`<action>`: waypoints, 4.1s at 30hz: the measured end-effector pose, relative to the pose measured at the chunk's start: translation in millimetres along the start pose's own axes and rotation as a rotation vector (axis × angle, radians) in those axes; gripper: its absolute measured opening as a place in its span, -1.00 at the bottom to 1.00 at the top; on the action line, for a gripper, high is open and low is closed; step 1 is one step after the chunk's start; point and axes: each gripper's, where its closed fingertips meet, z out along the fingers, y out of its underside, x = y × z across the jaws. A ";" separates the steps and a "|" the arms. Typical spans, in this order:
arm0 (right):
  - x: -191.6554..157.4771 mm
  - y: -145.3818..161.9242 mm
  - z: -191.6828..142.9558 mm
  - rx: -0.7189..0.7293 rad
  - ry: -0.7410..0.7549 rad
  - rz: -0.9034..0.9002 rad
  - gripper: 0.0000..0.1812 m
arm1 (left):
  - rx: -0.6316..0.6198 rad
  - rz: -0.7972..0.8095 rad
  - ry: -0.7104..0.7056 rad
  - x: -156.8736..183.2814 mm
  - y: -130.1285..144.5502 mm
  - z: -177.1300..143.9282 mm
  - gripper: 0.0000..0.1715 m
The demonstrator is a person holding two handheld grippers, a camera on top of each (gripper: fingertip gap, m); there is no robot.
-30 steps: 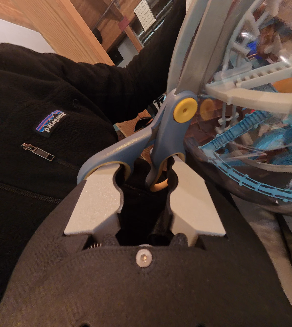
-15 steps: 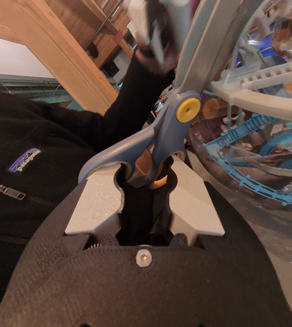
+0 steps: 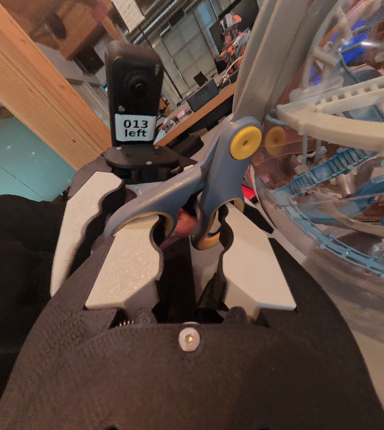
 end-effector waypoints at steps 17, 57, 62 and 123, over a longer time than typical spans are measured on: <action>20.4 -18.2 7.4 0.008 0.000 0.015 -0.77 | 0.088 0.041 0.034 -15.5 -23.5 2.4 0.26; 16.8 55.3 -0.8 -0.347 -0.044 -0.177 -0.64 | -0.339 0.195 0.094 -118.4 -157.9 -23.3 0.61; 7.3 49.9 4.9 -0.277 -0.081 -0.092 -0.50 | -0.229 0.102 0.169 -115.2 -154.6 -26.0 0.49; -107.9 83.9 -89.9 -0.357 -0.530 0.101 -0.64 | -0.518 0.277 0.590 -12.0 -60.5 -23.9 0.61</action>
